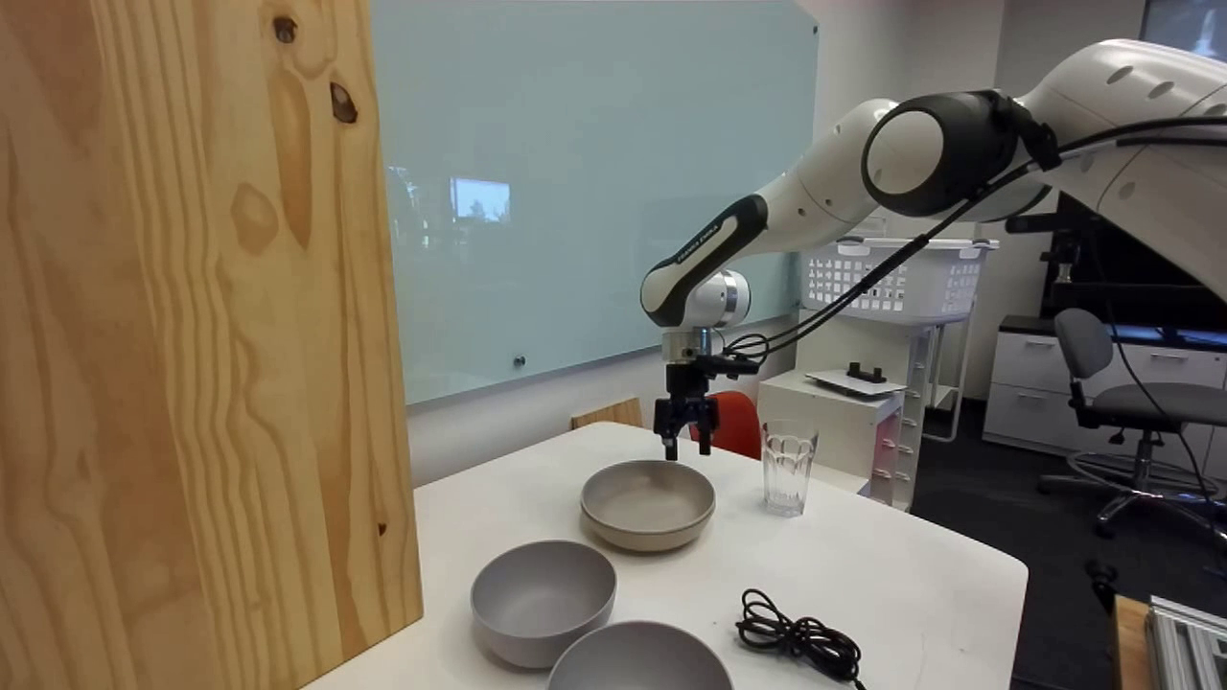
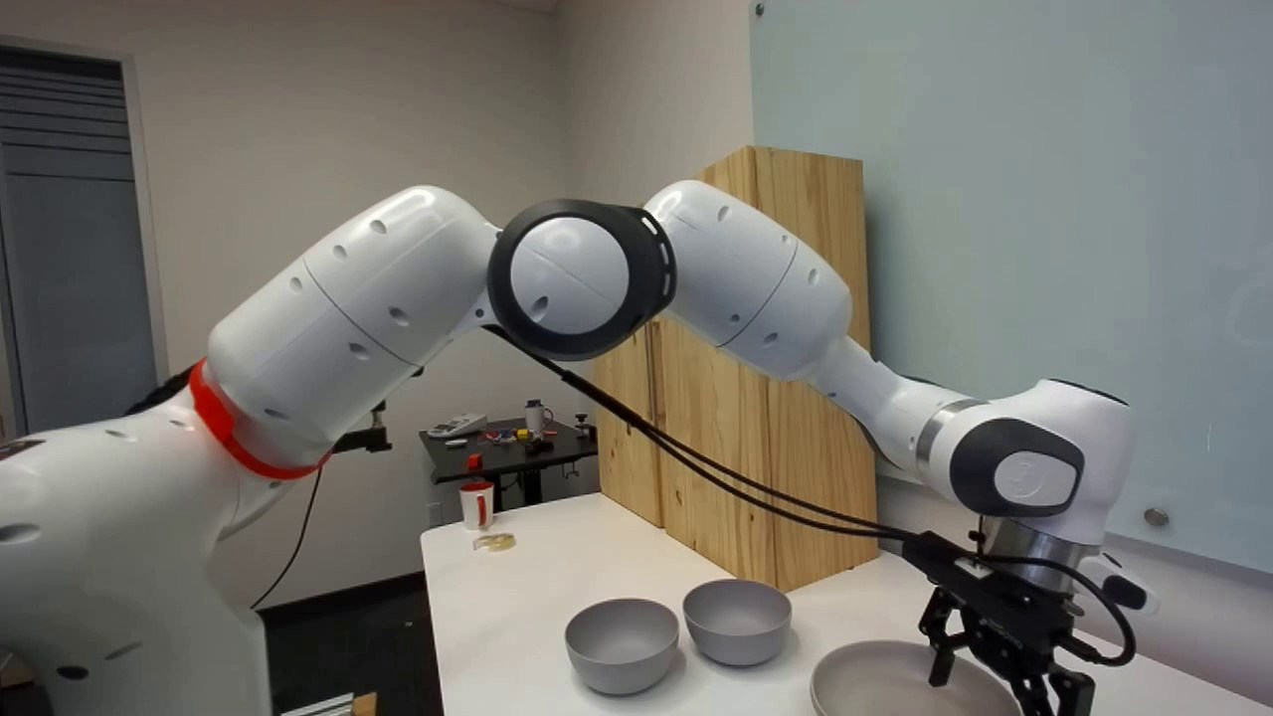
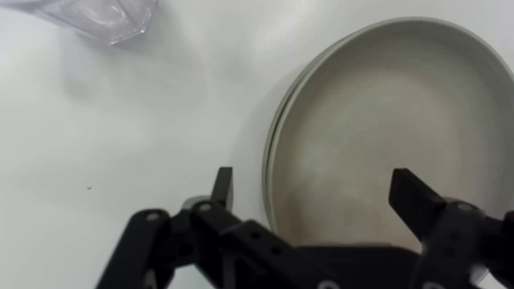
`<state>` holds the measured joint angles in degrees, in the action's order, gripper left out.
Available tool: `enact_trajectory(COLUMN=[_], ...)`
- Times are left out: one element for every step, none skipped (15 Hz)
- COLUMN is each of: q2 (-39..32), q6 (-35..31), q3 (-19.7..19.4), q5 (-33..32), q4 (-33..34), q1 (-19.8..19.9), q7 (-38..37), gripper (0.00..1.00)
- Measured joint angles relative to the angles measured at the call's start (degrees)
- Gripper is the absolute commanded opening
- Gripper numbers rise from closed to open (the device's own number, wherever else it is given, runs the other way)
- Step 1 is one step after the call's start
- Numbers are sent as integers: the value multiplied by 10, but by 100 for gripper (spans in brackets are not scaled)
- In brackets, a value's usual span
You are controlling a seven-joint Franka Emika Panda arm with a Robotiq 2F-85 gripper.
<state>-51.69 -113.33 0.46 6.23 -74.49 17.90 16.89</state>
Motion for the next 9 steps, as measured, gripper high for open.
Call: enact_trajectory(q2=[-2,-4,-7,-10,-12,-15,-17,-19,-20], q6=[0,0,0,0,0,-1,-1,-1,-1], q3=[0,0,0,0,0,0,0,0,0], q5=[0,0,0,0,0,0,0,0,0], q4=[0,0,0,0,0,0,0,0,0], q1=[1,2,3,3,3,3,3,3,3], q7=[1,2,2,3,4,4,5,6,6], gripper=[73,72,71,64,56,47,40,31,25])
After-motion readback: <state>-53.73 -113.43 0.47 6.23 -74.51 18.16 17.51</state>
